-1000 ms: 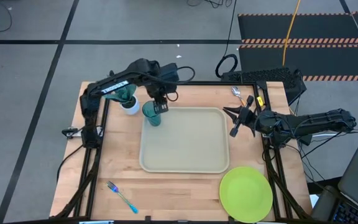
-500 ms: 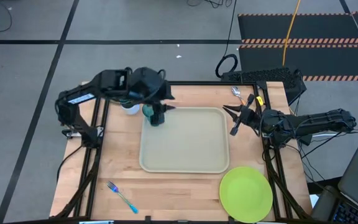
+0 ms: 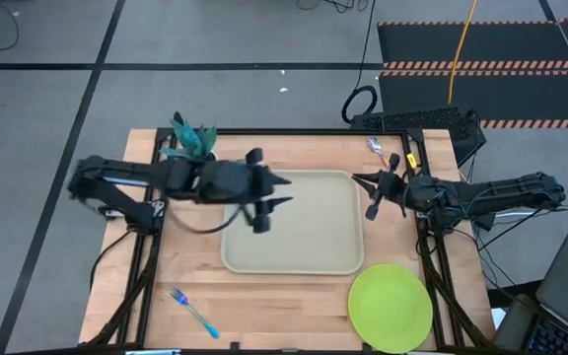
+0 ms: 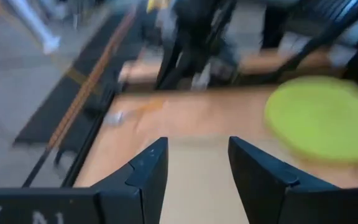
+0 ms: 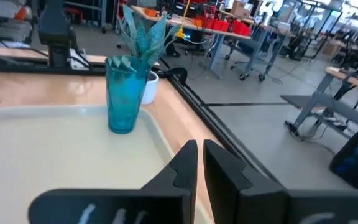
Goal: Pick and place plate/cup/fork/spoon on tray
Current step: Put the green plate to the middle left of the white food tray
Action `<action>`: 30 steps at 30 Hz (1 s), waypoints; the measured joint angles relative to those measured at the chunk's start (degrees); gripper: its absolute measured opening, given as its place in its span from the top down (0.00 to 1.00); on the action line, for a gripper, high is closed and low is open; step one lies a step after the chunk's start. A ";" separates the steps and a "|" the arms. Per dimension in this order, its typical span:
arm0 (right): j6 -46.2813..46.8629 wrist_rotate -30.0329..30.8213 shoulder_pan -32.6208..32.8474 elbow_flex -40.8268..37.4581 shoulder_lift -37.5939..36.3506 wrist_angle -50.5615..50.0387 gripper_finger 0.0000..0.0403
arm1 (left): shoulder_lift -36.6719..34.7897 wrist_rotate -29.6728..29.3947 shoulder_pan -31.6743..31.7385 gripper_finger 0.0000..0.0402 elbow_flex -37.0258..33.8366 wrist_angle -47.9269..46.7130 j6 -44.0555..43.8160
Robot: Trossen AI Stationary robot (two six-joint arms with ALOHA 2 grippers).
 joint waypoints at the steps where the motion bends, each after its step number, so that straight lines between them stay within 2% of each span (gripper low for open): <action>1: 0.82 -0.93 0.00 0.00 0.02 -0.37 0.95 | -2.31 0.03 -0.66 0.57 -3.20 3.28 -0.02; 7: 8.49 -9.21 0.02 0.01 1.77 -2.31 0.95 | -16.23 -3.20 -3.49 0.57 -22.93 15.06 -1.62; 9: 10.91 -12.63 0.00 0.01 3.31 -3.57 0.95 | -20.02 -3.38 -3.88 0.57 -28.02 20.56 -1.93; 11: 13.29 -16.29 0.02 0.26 5.78 -4.52 0.94 | -22.95 -3.61 -3.90 0.57 -32.16 21.63 -1.40; 14: 19.03 -22.77 0.13 3.19 10.93 -12.48 0.89 | -26.29 -4.03 -3.83 0.57 -37.55 25.67 -1.28; 18: 25.71 -29.70 2.09 9.19 19.25 -25.82 0.77 | -28.11 -4.02 -3.85 0.57 -44.28 36.91 1.49; 21: 29.84 -36.29 4.43 13.65 24.28 -33.30 0.67 | -28.19 -4.01 -3.81 0.57 -46.94 42.07 3.41; 25: 35.66 -44.12 7.01 16.89 28.10 -42.30 0.56 | -28.25 -3.96 -3.85 0.57 -47.39 42.52 3.71; 30: 43.17 -51.08 11.25 16.52 28.35 -47.20 0.53 | -28.14 -3.79 -4.31 0.57 -47.39 42.21 4.21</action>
